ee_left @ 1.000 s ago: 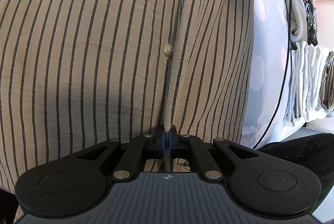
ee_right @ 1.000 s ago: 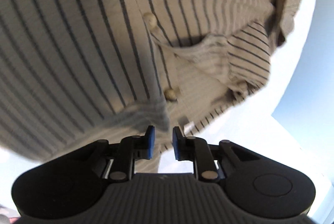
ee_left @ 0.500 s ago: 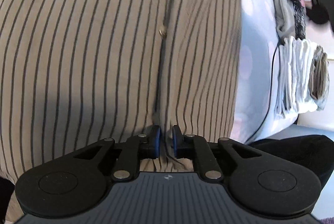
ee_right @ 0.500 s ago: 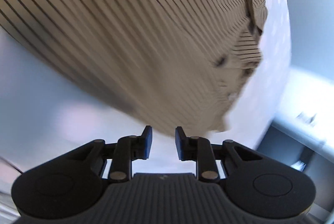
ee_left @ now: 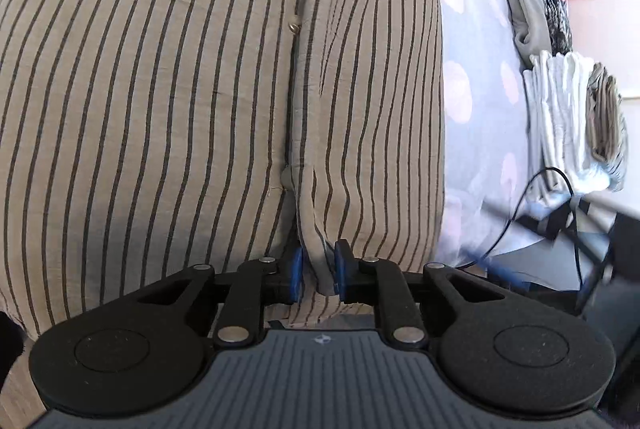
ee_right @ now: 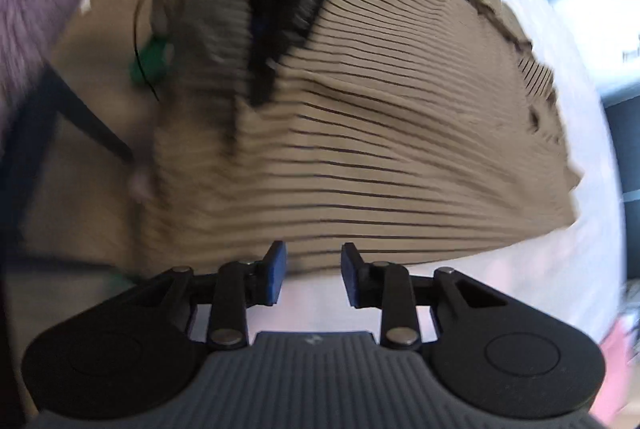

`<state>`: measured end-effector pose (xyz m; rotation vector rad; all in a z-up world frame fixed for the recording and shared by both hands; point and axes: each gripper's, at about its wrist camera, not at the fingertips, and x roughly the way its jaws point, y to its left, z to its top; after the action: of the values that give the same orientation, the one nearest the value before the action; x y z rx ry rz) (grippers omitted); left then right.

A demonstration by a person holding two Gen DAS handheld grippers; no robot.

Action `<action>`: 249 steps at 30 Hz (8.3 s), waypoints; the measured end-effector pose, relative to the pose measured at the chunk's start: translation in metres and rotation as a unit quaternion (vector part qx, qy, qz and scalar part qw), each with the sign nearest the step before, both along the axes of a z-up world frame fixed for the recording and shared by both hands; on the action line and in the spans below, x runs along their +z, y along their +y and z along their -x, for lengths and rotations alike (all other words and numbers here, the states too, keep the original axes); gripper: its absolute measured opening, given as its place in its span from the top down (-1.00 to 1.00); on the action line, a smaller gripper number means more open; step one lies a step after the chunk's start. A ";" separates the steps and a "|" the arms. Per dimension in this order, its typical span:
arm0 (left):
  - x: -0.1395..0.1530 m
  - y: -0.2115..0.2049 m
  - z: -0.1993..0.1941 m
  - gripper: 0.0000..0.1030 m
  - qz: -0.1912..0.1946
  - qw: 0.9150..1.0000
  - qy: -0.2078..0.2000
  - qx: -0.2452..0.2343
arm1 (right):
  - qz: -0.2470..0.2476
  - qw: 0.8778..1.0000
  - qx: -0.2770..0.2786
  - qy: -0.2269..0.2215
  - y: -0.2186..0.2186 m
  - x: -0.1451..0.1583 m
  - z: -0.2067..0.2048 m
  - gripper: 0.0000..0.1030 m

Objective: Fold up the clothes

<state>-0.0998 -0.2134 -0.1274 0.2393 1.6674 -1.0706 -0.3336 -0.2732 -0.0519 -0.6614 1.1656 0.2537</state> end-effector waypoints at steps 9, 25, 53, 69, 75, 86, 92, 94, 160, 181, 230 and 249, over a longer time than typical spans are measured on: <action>-0.002 -0.001 0.016 0.73 0.002 1.000 -0.029 -0.009 | -0.049 0.997 -0.045 0.028 0.024 -0.035 0.020 0.47; 0.000 -0.001 0.024 0.95 0.064 0.997 0.024 -0.041 | -0.038 0.997 -0.046 0.043 0.046 0.002 0.067 1.00; -0.009 0.028 0.022 0.87 -0.036 0.995 -0.061 -0.063 | -0.037 0.999 -0.031 0.016 0.050 -0.012 0.051 0.59; 0.092 0.060 -0.105 0.76 -0.024 0.974 -0.226 0.005 | 0.020 0.968 -0.206 -0.144 0.005 0.041 -0.047 0.41; 0.093 0.074 -0.173 0.75 -0.043 0.965 -0.256 0.032 | 0.017 0.956 -0.250 -0.150 -0.010 0.049 -0.076 0.31; 0.044 0.086 -0.237 0.71 -0.074 0.966 -0.237 0.070 | 0.004 0.964 -0.226 -0.138 -0.004 0.041 -0.109 0.31; 0.027 0.091 -0.232 0.66 -0.101 0.963 -0.244 0.047 | -0.001 0.970 -0.201 -0.133 0.003 0.038 -0.124 0.31; 0.022 0.093 -0.230 0.66 -0.109 0.963 -0.242 0.041 | 0.000 0.972 -0.193 -0.133 0.005 0.037 -0.126 0.31; 0.039 0.090 -0.133 0.94 -0.029 0.913 -0.230 -0.337 | -0.008 0.965 -0.237 -0.111 0.003 0.030 -0.123 0.31; 0.026 -0.001 -0.050 0.74 0.003 0.899 -0.124 -0.421 | -0.014 0.960 -0.262 -0.096 -0.007 0.024 -0.121 0.34; 0.036 0.108 -0.002 0.94 0.009 0.855 -0.173 -0.489 | -0.273 0.868 -0.414 0.014 0.001 -0.013 -0.160 0.81; 0.120 0.014 -0.231 0.43 0.003 0.954 -0.246 -0.169 | -0.241 0.875 -0.419 0.019 0.005 -0.018 -0.178 0.46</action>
<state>0.1314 -0.1990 -0.0072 0.7471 1.1955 -1.1497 -0.1560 -0.2687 -0.0699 0.3165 1.2613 -0.1865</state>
